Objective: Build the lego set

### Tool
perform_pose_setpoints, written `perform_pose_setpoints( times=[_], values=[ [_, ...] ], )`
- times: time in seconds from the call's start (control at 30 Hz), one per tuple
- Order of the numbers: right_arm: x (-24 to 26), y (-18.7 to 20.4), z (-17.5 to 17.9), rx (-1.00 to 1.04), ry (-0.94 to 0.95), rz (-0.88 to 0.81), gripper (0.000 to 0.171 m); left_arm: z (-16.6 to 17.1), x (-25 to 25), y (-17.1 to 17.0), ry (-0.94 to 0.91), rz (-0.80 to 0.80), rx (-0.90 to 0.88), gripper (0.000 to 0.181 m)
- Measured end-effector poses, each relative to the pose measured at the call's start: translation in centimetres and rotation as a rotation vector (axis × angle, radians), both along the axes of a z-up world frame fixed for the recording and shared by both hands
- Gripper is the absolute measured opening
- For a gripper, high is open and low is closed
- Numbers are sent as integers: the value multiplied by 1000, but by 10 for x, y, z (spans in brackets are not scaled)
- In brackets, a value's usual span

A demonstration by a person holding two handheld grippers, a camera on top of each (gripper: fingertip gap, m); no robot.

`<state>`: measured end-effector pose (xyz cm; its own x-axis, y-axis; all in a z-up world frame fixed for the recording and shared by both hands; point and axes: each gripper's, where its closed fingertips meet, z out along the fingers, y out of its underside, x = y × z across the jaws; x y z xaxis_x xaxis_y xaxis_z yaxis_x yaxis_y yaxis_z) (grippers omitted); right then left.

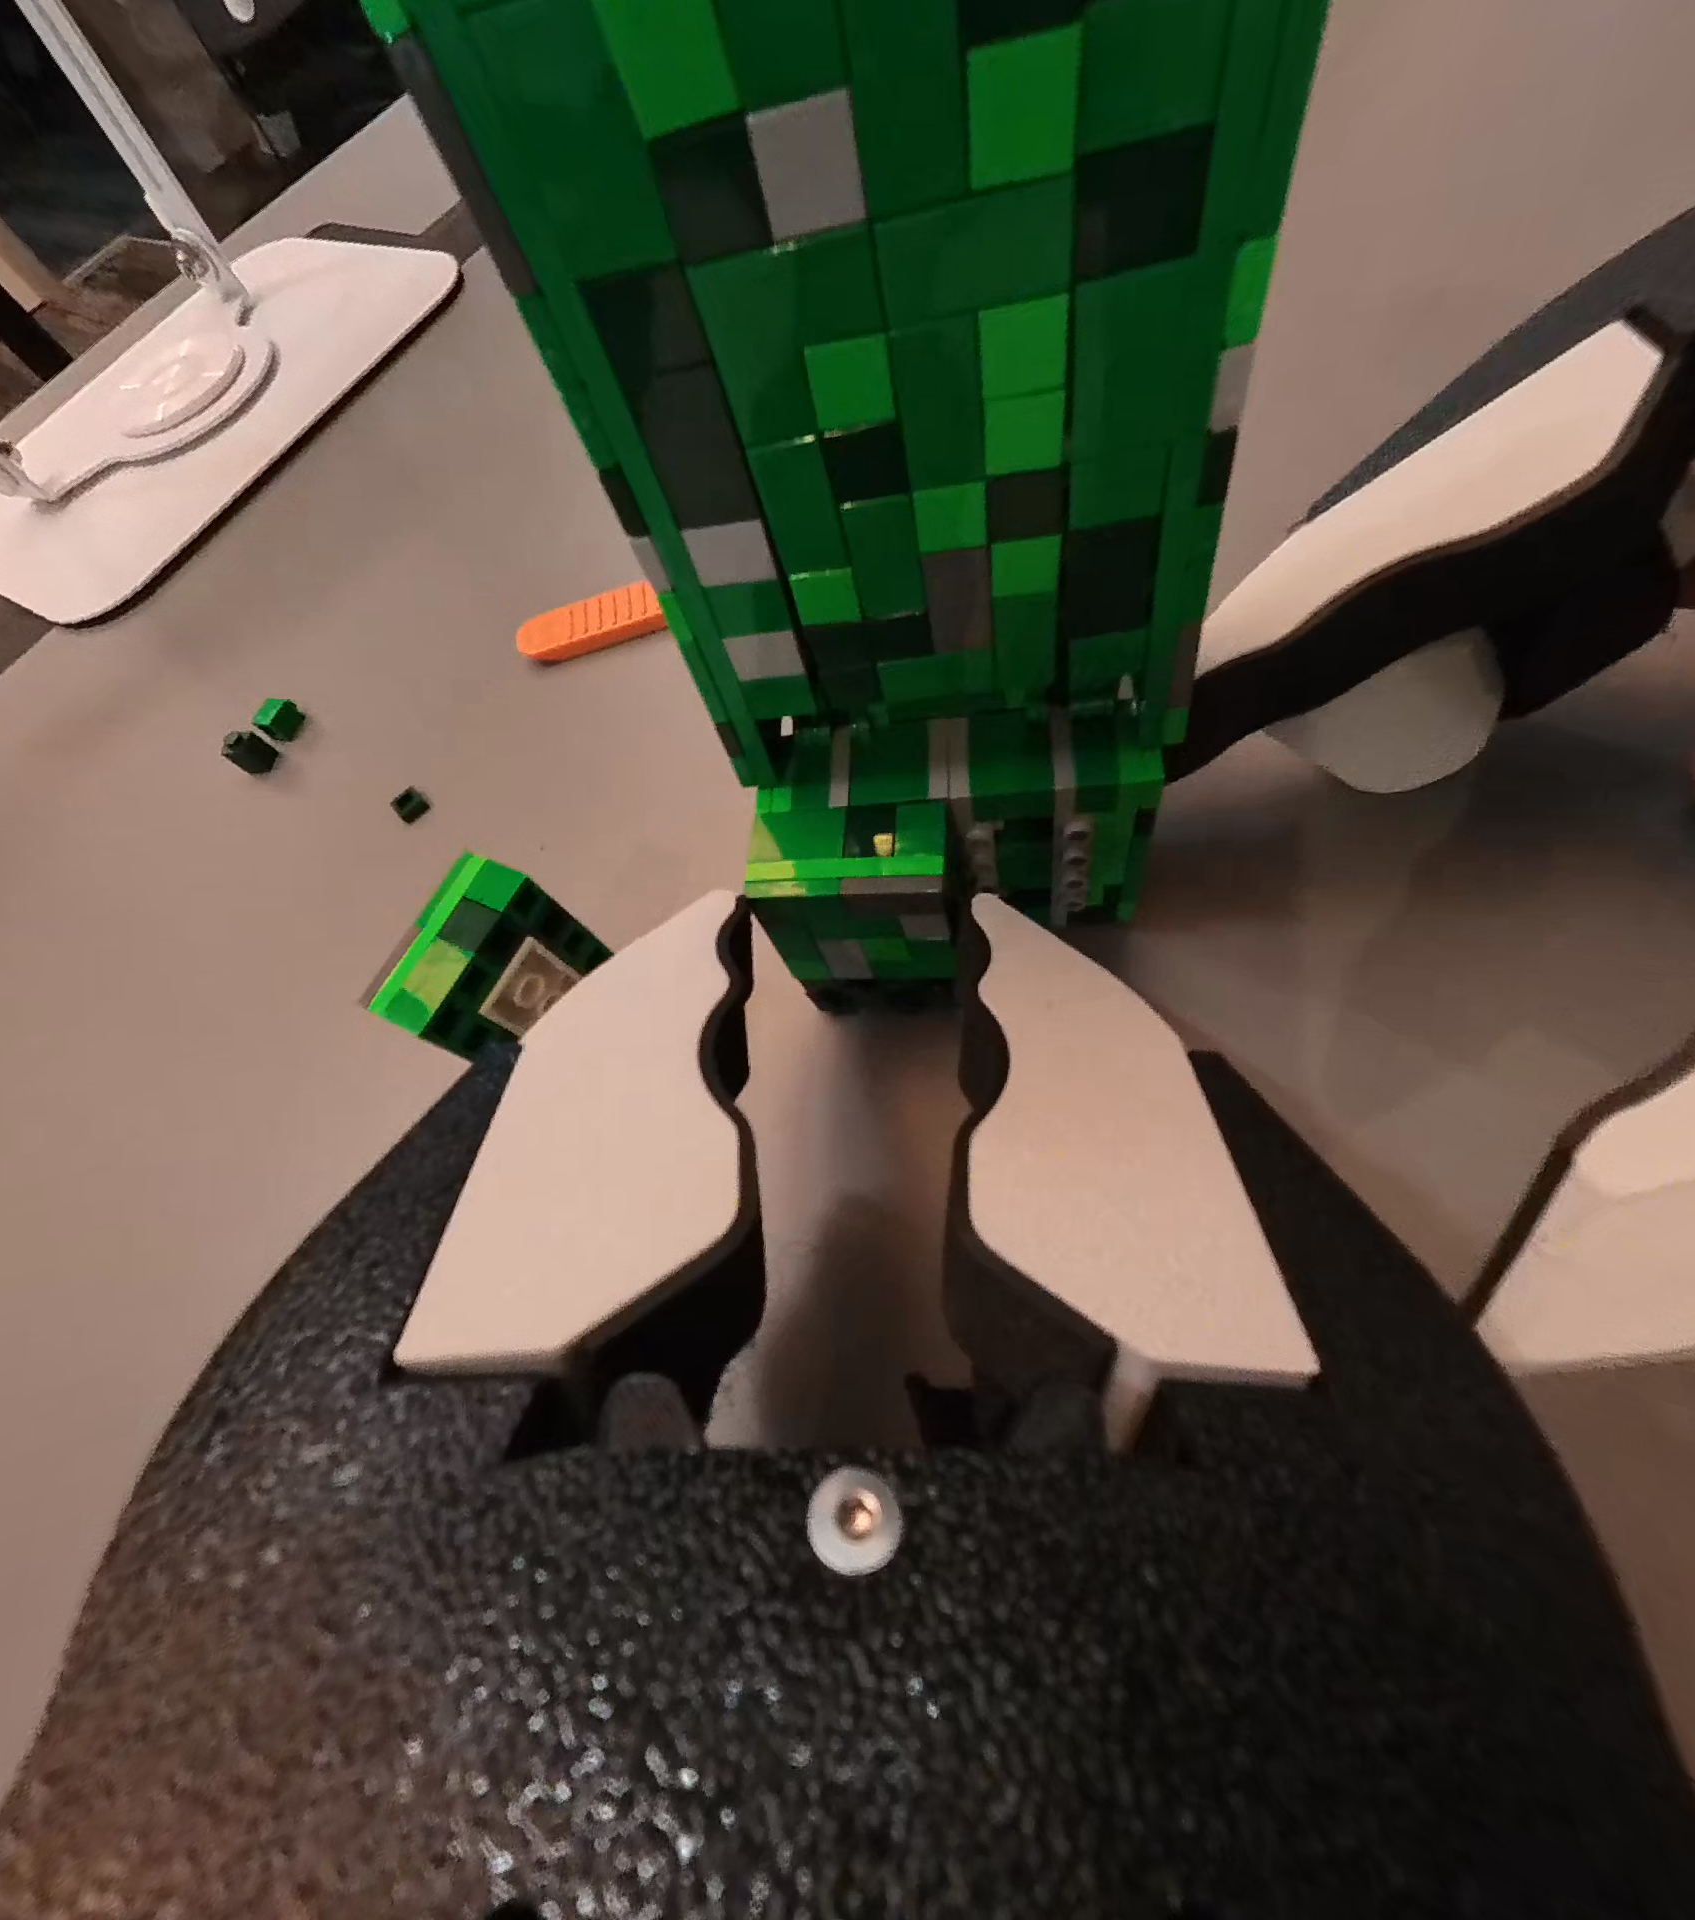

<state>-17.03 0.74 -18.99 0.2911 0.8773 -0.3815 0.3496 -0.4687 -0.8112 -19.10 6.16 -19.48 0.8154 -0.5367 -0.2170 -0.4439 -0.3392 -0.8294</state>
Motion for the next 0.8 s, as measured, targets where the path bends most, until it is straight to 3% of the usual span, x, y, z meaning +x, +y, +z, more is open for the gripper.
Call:
perform_pose_setpoints(
  times=[0.57, 0.8],
  values=[
    [6, 4, 10, -129, 118, -5, 89, 0, 0, 0, 8, 51, 13, 37],
    [12, 1, 7, -91, 90, 1, 91, 15, -8, -10, -49, 76, 48, 29]
  ],
)
